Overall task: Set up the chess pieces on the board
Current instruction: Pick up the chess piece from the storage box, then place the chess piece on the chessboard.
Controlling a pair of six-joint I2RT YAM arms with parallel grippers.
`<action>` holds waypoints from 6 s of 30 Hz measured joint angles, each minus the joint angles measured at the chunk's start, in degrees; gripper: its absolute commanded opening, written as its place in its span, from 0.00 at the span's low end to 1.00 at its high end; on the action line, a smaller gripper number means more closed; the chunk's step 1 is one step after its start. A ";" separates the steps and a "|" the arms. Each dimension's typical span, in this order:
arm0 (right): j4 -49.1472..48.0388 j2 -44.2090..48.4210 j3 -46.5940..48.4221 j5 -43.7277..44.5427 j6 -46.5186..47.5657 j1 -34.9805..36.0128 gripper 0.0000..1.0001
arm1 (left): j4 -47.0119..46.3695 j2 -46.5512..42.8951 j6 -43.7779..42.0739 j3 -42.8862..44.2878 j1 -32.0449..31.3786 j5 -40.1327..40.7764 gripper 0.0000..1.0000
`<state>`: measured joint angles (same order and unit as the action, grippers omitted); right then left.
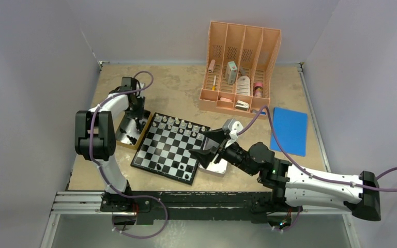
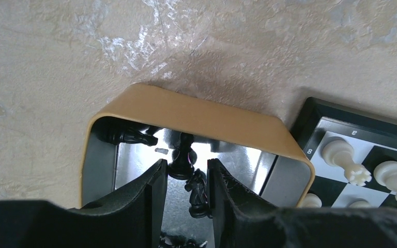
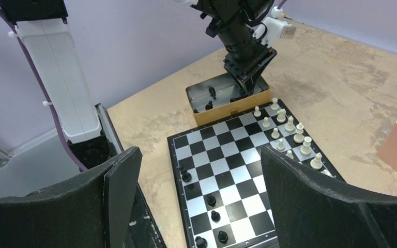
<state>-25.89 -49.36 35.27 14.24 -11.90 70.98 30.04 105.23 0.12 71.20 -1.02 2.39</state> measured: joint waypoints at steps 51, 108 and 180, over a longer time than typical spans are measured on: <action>6.78 -9.97 8.66 6.27 -10.69 -3.96 0.91 | 4.57 -33.18 8.85 -3.28 0.09 -29.14 0.10; 8.98 -32.06 22.36 -45.33 -25.62 -25.27 0.11 | -16.26 -48.98 9.09 -27.89 -12.24 -65.68 0.17; 18.51 -51.95 23.87 18.91 -13.99 12.63 0.12 | -1.18 -69.46 11.89 -25.03 -12.28 6.71 0.72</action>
<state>-7.38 -101.32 59.13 33.15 -25.89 83.61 28.86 35.77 12.01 46.17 -13.30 9.10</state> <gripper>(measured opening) 0.122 0.722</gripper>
